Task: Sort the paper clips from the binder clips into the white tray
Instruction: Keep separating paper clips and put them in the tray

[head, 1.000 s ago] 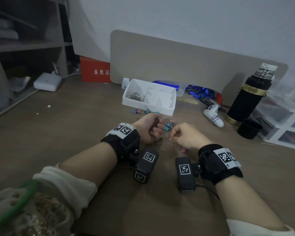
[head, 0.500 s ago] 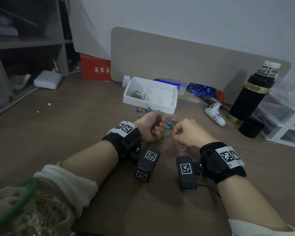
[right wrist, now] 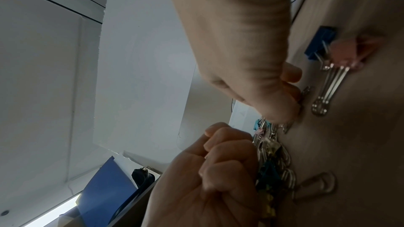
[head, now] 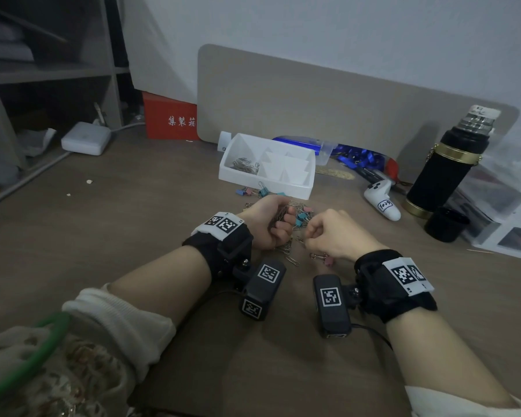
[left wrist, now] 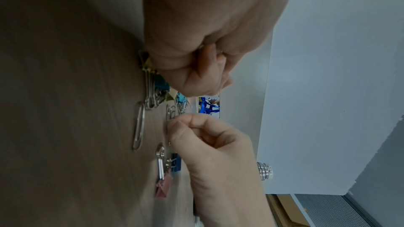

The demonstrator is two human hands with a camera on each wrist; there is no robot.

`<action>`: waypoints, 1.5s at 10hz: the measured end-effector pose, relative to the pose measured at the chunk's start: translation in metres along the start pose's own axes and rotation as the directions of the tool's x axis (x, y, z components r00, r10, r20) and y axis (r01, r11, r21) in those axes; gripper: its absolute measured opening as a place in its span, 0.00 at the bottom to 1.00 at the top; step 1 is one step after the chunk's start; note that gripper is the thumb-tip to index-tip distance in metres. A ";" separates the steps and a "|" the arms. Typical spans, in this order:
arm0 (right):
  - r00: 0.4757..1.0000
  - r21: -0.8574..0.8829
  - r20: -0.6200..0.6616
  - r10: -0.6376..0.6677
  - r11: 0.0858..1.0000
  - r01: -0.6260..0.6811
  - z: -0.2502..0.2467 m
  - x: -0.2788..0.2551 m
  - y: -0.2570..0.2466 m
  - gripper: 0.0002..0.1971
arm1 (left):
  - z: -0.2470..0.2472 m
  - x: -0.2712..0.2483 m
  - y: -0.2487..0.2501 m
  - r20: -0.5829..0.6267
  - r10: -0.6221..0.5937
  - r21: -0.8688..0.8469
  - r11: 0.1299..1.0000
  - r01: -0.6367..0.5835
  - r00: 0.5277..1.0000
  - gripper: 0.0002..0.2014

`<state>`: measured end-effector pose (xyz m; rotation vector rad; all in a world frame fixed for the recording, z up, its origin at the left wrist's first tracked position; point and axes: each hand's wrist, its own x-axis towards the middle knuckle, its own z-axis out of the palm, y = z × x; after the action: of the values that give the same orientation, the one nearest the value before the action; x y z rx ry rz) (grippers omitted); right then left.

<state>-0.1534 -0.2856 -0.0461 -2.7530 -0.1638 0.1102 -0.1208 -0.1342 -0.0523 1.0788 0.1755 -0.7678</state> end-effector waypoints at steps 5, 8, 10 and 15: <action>0.999 -0.062 -0.043 0.024 0.998 -0.027 0.003 0.005 0.005 0.04 | 0.000 0.000 0.000 0.001 -0.005 -0.008 1.000 0.005 1.000 0.20; 0.959 -0.083 -0.272 0.079 0.991 -0.105 -0.010 0.005 0.018 0.03 | -0.001 0.000 0.000 0.003 -0.012 -0.012 1.000 0.012 1.000 0.20; 0.865 0.249 -0.502 -0.002 0.958 0.146 -0.010 0.004 0.012 0.04 | 0.003 -0.004 -0.001 0.077 -0.065 0.135 0.989 0.054 0.995 0.19; 0.898 0.315 -0.438 -0.045 0.928 0.200 -0.004 0.009 0.010 0.04 | 0.001 -0.002 0.001 0.034 0.046 0.032 0.998 -0.048 0.998 0.17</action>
<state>-0.1427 -0.2949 -0.0462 -2.3291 -0.1807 -0.4516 -0.1217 -0.1344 -0.0503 1.0968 0.1089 -0.7482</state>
